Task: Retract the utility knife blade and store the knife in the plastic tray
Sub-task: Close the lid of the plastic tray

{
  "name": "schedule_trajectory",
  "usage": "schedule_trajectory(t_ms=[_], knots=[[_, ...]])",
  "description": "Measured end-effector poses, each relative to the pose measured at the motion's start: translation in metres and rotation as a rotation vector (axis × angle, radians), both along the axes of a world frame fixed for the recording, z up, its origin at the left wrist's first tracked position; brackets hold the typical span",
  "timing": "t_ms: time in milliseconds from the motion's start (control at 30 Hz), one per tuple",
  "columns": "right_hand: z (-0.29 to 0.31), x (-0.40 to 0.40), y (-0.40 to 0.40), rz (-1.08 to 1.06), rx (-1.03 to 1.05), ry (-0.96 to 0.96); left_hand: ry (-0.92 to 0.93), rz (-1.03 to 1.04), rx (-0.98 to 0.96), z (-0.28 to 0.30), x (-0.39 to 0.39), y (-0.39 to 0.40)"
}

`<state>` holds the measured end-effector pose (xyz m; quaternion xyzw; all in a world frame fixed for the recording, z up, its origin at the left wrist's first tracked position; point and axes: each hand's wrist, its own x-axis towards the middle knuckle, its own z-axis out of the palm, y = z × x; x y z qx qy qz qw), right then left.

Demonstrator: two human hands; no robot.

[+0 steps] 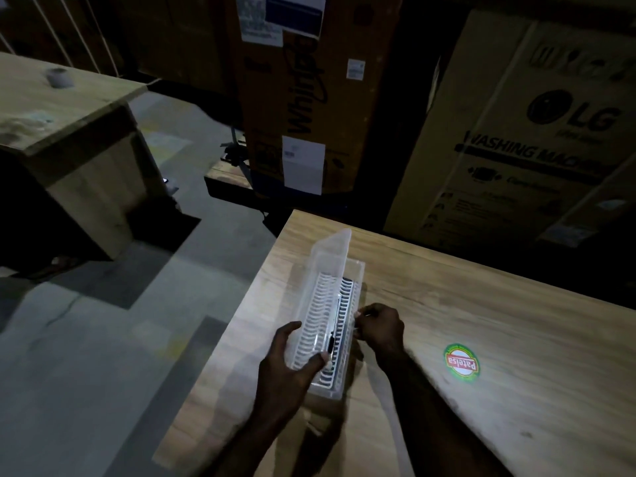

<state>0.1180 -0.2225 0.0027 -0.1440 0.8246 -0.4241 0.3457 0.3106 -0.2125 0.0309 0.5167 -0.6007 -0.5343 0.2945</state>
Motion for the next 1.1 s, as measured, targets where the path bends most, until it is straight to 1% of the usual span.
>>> schedule_trajectory(t_ms=[133, 267, 333, 433, 567, 700, 767, 867, 967, 1100], knots=[[0.009, -0.001, 0.003, -0.028, -0.024, -0.068, -0.214, -0.017, -0.168, -0.009, -0.015, 0.014], [0.009, -0.002, 0.006, -0.047, -0.021, -0.1, -0.401, -0.005, -0.182, -0.01, -0.029, 0.027], [0.01, -0.001, 0.007, -0.046, -0.018, -0.095, -0.468, -0.008, -0.246, -0.015, -0.032, 0.031], [0.008, -0.001, 0.007, -0.047, -0.027, -0.08, -0.591, -0.09, -0.316, -0.026, -0.034, 0.034], [0.007, -0.001, 0.006, -0.06, -0.061, -0.086, -0.663, -0.144, -0.343, -0.036, -0.033, 0.034], [0.002, -0.002, 0.008, 0.022, -0.068, 0.003, -0.738, -0.23, -0.354, -0.04, -0.029, 0.031], [-0.006, -0.003, 0.008, 0.072, -0.062, 0.08, -0.8, -0.286, -0.35, -0.037, -0.025, 0.026], [-0.012, -0.003, 0.007, 0.125, -0.032, 0.173, -0.898, -0.366, -0.403, -0.03, -0.022, 0.016], [-0.003, 0.001, 0.008, 0.192, -0.035, 0.227, -0.907, -0.435, -0.376, -0.025, -0.02, 0.01], [0.006, 0.004, 0.01, 0.397, 0.023, 0.442, -0.939, -0.48, -0.387, -0.02, -0.019, 0.007]])
